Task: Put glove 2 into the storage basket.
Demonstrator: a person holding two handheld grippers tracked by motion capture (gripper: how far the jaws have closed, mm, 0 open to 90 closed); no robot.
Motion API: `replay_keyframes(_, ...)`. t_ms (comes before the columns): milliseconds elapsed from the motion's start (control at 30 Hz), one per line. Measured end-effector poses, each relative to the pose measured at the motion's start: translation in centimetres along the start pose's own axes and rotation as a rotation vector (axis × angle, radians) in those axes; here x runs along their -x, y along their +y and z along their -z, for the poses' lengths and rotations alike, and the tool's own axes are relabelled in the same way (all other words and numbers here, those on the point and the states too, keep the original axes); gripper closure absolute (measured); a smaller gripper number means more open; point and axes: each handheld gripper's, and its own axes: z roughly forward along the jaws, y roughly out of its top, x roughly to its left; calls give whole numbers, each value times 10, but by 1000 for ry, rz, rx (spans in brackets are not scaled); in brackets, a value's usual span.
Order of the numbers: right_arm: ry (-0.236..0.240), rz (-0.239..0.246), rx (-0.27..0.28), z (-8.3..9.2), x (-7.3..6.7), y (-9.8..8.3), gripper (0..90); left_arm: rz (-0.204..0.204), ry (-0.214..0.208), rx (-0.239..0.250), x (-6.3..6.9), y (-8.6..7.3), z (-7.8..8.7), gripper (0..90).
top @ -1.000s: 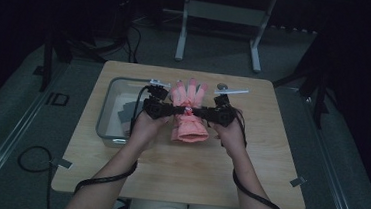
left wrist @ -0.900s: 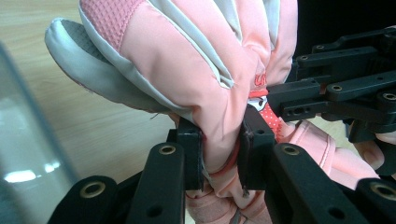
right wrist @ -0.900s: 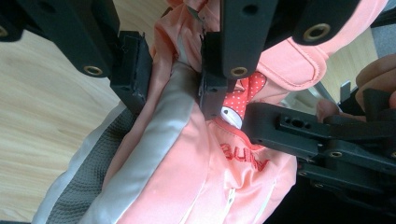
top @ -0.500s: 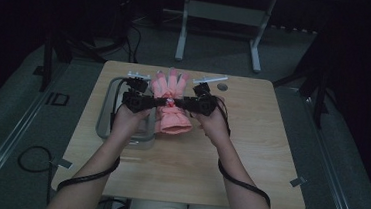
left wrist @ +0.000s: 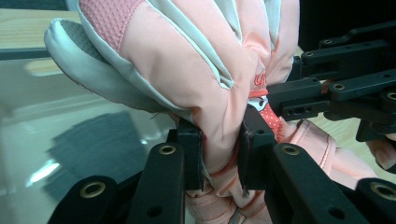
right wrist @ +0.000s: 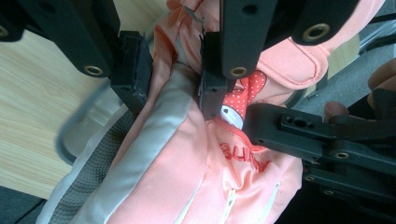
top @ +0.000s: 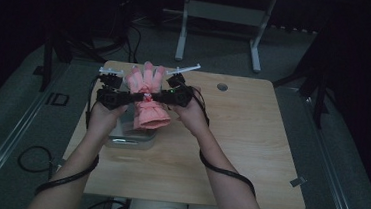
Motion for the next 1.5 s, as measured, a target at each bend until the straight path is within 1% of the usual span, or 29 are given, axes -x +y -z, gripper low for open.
replay_keyframes(133, 13, 15, -15, -13, -8, 7, 676, 18, 15, 3, -13, -4, 8, 739)
replay_keyframes(300, 26, 17, -26, -28, -14, 14, 676, 36, 31, 5, -25, -5, 14, 739)
replay_keyframes(333, 25, 20, -28, -30, -15, 15, 676, 39, 28, 4, -27, -5, 14, 739)
replay_keyframes(400, 25, 22, -30, -34, -16, 17, 676, 32, 22, 0, -32, -4, 14, 739)
replay_keyframes(433, 25, 18, -31, -36, -16, 18, 676, 37, 16, -3, -35, -3, 14, 739)
replay_keyframes(533, 12, 12, -36, -42, -15, 18, 677, 45, 15, -7, -41, -4, 9, 739)
replay_keyframes(633, 8, 4, -45, -49, -13, 17, 678, 63, 13, -13, -47, -7, 4, 739)
replay_keyframes(767, 2, -8, -74, -59, -9, 11, 678, 92, 3, -34, -54, -16, -6, 739)
replay_keyframes(833, -4, -20, -92, -65, -6, 6, 679, 105, 6, -41, -56, -21, -12, 739)
replay_keyframes(900, -9, -21, -106, -69, -4, 2, 679, 119, 7, -50, -59, -26, -18, 739)
replay_keyframes(967, -11, -25, -119, -74, -2, -2, 679, 157, 7, -55, -63, -31, -23, 737)
replay_keyframes(1067, -20, -36, -143, -82, 1, -8, 680, 187, 15, -74, -66, -37, -30, 735)
replay_keyframes(1100, -20, -46, -154, -84, 2, -9, 679, 191, 16, -83, -66, -39, -33, 735)
replay_keyframes(1133, -23, -52, -170, -86, 3, -11, 679, 188, 22, -98, -67, -41, -36, 734)
replay_keyframes(1200, -20, -66, -201, -91, 5, -15, 678, 198, 28, -115, -68, -44, -39, 733)
replay_keyframes(1267, -19, -73, -211, -94, 6, -18, 678, 202, 46, -123, -68, -47, -42, 730)
replay_keyframes(1400, -31, -67, -223, -100, 5, -20, 678, 205, 72, -141, -69, -49, -44, 718)
replay_keyframes(1433, -31, -67, -223, -100, 5, -20, 678, 205, 72, -141, -69, -49, -44, 711)
replay_keyframes(1467, -30, -68, -228, -101, 5, -21, 677, 199, 91, -151, -68, -50, -45, 711)
replay_keyframes(1500, -31, -70, -238, -105, 6, -21, 671, 181, 120, -179, -67, -48, -48, 669)
